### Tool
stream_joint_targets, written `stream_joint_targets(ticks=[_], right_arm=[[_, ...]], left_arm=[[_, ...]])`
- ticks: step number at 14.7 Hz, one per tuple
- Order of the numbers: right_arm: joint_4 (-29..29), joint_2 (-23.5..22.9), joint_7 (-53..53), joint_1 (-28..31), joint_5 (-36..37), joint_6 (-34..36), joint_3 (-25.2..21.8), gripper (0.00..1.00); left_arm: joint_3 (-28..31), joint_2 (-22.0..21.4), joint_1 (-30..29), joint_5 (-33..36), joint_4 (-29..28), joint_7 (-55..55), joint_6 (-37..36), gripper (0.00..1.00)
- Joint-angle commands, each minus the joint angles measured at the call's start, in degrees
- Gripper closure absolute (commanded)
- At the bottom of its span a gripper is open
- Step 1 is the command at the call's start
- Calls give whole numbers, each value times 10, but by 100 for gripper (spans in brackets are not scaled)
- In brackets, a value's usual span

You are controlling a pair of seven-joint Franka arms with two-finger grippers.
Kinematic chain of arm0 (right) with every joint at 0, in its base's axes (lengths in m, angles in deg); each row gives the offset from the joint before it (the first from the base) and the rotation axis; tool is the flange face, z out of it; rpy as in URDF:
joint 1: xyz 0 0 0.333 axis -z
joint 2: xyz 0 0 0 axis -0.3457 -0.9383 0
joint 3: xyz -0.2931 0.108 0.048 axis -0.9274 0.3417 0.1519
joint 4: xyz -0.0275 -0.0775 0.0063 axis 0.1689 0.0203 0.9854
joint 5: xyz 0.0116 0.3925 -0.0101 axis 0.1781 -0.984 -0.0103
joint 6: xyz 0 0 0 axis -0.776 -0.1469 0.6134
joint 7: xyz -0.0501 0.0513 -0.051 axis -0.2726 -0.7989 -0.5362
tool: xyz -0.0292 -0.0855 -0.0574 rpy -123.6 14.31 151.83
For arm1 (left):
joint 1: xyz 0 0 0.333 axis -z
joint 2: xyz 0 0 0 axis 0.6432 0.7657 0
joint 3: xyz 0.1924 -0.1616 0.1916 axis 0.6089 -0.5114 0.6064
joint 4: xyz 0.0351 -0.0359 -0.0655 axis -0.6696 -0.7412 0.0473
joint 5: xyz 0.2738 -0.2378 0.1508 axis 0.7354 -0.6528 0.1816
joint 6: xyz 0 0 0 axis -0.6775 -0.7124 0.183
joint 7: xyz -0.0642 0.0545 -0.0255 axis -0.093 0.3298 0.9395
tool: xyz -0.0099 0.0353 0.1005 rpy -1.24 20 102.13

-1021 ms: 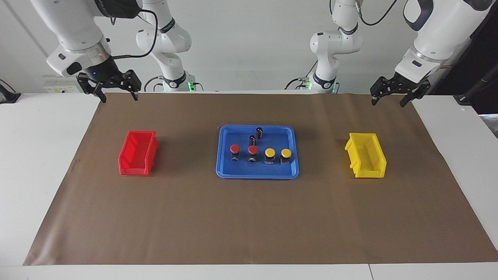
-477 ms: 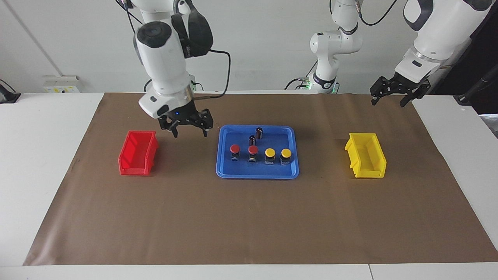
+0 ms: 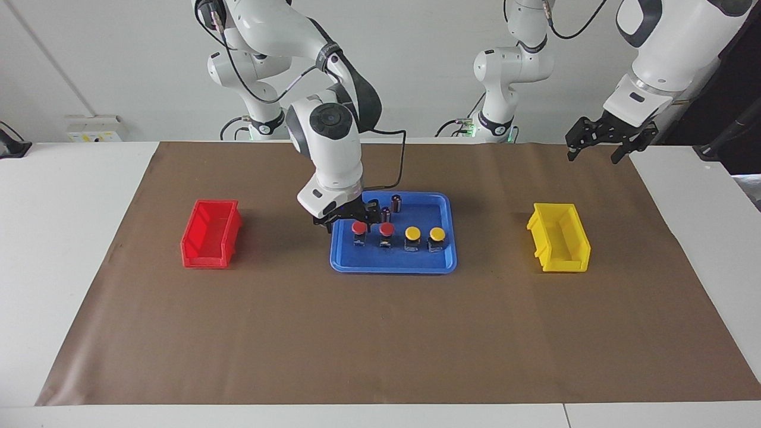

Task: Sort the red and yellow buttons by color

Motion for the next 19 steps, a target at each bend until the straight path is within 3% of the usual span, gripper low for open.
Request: stream_joint_targets(ticks=[1, 7, 13, 15, 19], right_arm=[[88, 38, 14, -16, -6, -59, -2, 0], [119, 32, 5, -28, -4, -74, -2, 5], [134, 35, 3, -30, -4, -94, -1, 23], [134, 35, 3, -31, -4, -94, -1, 35], [130, 34, 4, -31, -4, -92, -1, 83]], left_arm=[[-1, -8, -7, -10, -1, 8, -11, 0], [-1, -8, -6, -10, -1, 8, -7, 0], [-1, -9, -14, -10, -2, 5, -8, 0], [0, -9, -15, -10, -3, 5, -7, 0], [-1, -9, -14, -9, -7, 9, -3, 0]])
